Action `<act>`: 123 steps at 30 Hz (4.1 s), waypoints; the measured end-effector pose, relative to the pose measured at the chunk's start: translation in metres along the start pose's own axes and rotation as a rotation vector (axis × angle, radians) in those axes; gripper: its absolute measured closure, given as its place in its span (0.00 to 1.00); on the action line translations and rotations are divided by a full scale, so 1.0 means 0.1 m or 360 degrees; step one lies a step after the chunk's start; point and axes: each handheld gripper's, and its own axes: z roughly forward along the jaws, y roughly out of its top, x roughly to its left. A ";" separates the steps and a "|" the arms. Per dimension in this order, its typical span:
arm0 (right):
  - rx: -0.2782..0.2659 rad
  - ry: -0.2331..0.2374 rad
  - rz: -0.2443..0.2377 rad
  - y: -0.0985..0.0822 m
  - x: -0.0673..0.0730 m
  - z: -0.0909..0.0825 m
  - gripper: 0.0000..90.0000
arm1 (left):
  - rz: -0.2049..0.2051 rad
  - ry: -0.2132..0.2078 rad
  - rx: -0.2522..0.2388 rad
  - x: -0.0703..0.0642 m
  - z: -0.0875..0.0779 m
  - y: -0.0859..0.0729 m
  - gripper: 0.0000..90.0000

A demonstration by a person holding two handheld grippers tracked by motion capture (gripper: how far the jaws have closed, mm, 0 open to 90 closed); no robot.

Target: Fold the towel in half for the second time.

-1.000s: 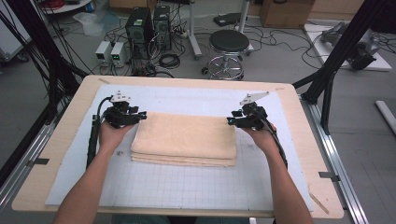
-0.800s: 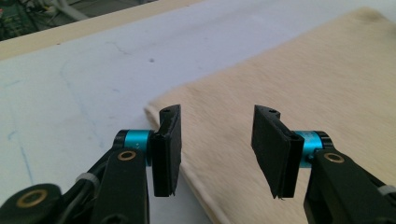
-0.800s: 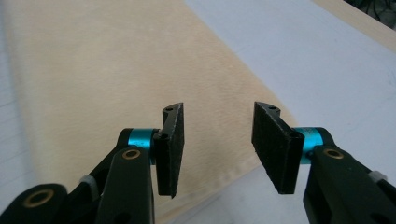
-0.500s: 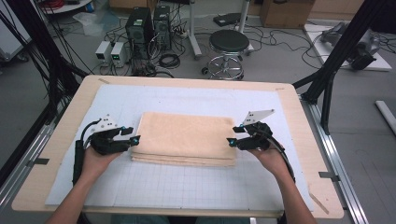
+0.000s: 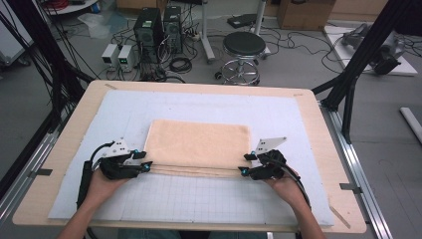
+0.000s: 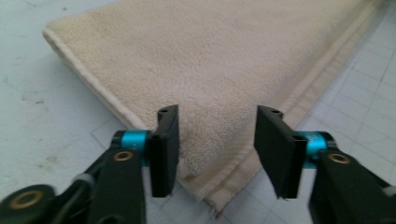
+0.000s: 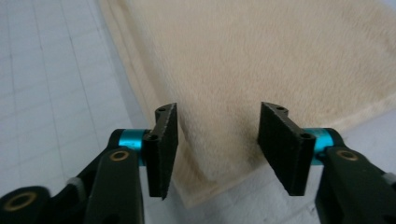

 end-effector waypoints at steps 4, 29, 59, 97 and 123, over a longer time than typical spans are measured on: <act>-0.0001 -0.0037 -0.0003 -0.08 0.00 0.00 0.71 | 0.0015 0.0020 0.0023 -0.01 0.03 -0.02 0.72; -0.0114 0.0055 -0.0024 0.01 0.11 -0.28 0.77 | 0.0033 -0.0014 -0.0028 -0.11 -0.24 0.00 0.80; -0.0129 -0.0055 0.0084 0.04 0.05 -0.07 0.61 | -0.0176 0.0063 0.0022 0.04 -0.03 0.00 0.56; -0.0149 -0.0106 0.0169 -0.02 -0.01 -0.04 0.38 | -0.0176 0.0005 0.0021 -0.05 -0.05 -0.02 0.49; -0.0297 -0.0210 0.0240 -0.07 0.17 -0.29 0.16 | -0.0201 0.0131 -0.0096 -0.17 -0.34 -0.02 0.10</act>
